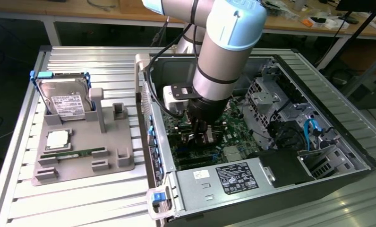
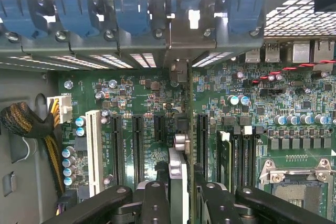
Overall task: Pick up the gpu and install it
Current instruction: 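Insert the gpu into the slot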
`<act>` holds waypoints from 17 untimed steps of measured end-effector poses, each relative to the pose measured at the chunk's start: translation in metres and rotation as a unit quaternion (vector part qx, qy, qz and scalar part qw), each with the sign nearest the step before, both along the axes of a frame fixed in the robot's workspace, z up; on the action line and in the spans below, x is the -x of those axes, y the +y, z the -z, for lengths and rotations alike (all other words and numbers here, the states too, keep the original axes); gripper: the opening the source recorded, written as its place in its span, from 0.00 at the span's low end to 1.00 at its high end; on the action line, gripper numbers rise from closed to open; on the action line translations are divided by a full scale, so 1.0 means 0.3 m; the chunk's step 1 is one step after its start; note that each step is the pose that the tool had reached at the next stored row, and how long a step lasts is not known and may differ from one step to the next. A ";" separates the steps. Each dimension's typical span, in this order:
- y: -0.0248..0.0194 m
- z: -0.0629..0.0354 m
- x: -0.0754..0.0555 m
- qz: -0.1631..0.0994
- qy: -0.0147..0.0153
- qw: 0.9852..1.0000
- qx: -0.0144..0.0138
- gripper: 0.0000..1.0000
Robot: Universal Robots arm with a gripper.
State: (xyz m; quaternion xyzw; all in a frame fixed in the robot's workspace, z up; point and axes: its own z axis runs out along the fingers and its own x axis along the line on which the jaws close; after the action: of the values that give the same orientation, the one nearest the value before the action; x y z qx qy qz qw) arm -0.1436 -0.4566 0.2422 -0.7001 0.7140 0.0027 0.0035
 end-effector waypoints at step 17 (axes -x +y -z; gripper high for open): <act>0.002 -0.013 0.000 0.000 0.000 1.000 0.000 0.39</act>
State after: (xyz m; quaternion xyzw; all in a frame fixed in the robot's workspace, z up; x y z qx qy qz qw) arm -0.1436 -0.4561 0.2461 -0.7001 0.7140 0.0027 0.0035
